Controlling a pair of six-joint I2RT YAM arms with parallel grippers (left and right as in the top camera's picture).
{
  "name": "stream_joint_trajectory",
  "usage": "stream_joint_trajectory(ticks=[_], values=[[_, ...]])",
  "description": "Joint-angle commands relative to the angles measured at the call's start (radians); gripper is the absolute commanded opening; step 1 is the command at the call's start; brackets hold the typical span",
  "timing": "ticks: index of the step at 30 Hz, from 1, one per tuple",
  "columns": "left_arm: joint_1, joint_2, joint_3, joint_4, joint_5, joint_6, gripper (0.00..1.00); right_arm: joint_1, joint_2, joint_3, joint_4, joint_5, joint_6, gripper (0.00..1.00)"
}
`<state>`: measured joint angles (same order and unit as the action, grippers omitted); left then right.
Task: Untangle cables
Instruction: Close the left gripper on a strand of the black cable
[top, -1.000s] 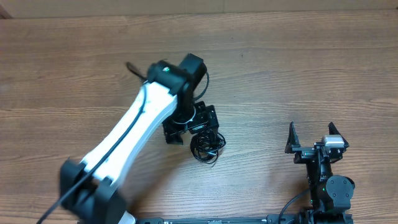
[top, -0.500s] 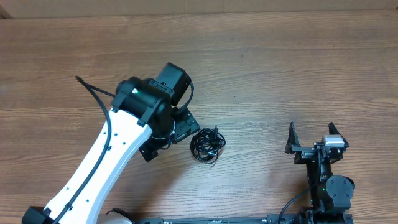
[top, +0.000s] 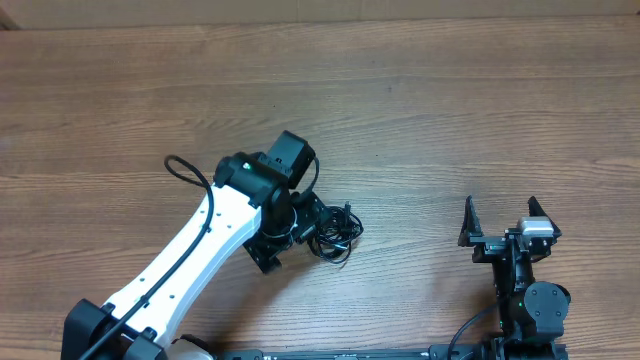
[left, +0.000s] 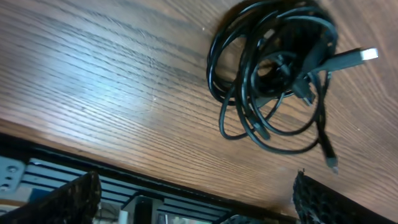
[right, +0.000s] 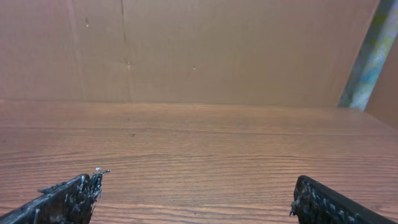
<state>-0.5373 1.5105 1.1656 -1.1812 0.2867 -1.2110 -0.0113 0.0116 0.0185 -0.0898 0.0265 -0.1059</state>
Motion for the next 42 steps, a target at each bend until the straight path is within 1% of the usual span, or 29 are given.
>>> stream_joint_trajectory(ticks=[1,7,10,13,17,23,27,34,42], values=[[-0.008,0.006,-0.056,0.044,0.075,-0.032,0.97,0.005,-0.009,-0.010,0.008,0.006,-0.004,1.00],[-0.008,0.006,-0.099,0.127,0.080,-0.085,0.94,0.005,-0.009,-0.010,0.008,0.006,-0.004,1.00],[-0.019,0.006,-0.108,0.189,0.075,-0.105,0.89,0.005,-0.009,-0.010,0.008,0.006,-0.004,1.00],[-0.049,0.006,-0.110,0.256,0.055,-0.134,0.82,0.005,-0.009,-0.010,0.008,0.006,-0.004,1.00],[-0.092,0.006,-0.110,0.266,0.013,-0.204,0.76,0.005,-0.009,-0.010,0.008,0.006,-0.004,1.00],[-0.160,0.006,-0.110,0.266,-0.096,-0.296,0.75,0.005,-0.009,-0.010,0.008,0.006,-0.004,1.00],[-0.169,0.008,-0.110,0.266,-0.157,-0.349,0.74,0.005,-0.009,-0.010,0.008,0.006,-0.004,1.00],[-0.169,0.048,-0.110,0.279,-0.151,-0.406,0.75,0.005,-0.009,-0.010,0.008,0.006,-0.004,1.00],[-0.169,0.166,-0.110,0.364,0.005,-0.405,0.73,0.005,-0.009,-0.010,0.008,0.006,-0.004,1.00]])
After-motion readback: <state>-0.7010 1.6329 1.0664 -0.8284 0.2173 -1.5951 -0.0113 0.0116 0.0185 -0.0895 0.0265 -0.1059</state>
